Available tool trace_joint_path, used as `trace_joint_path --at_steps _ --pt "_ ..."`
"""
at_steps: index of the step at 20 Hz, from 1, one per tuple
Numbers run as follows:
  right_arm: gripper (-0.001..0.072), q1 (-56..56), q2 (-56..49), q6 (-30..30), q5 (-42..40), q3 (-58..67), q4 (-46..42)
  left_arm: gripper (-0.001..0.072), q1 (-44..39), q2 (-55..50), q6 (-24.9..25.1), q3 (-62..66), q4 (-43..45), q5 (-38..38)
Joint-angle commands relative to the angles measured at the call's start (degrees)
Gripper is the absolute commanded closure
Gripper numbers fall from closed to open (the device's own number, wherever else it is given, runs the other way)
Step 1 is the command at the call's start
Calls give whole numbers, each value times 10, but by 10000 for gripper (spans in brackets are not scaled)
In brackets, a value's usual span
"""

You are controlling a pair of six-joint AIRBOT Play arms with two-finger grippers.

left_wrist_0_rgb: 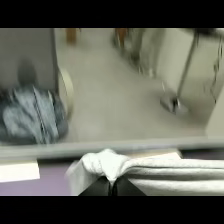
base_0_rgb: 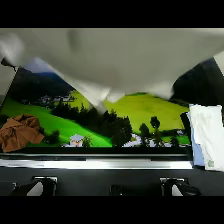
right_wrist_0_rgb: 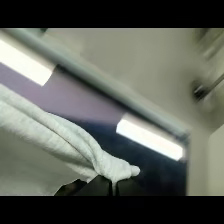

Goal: Fold the shirts.

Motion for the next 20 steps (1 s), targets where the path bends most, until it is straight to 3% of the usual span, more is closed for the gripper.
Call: trace_joint_path --at_steps 1,7,11,13,17,20 --pt "662 0 63 7 -24 101 -31 673 9 87 -65 72 29 71" --pt "662 0 56 18 21 101 -34 673 9 106 -66 72 29 75" --pt "662 0 3 34 110 101 -34 673 9 91 -64 72 52 69" --pt "662 0 -54 35 165 101 -33 673 9 59 -66 72 79 21" --pt "662 0 -228 35 294 70 3 672 2 -88 -63 33 78 -152" --pt "662 38 -374 35 261 -2 -26 672 -23 -216 -19 -70 78 -159"
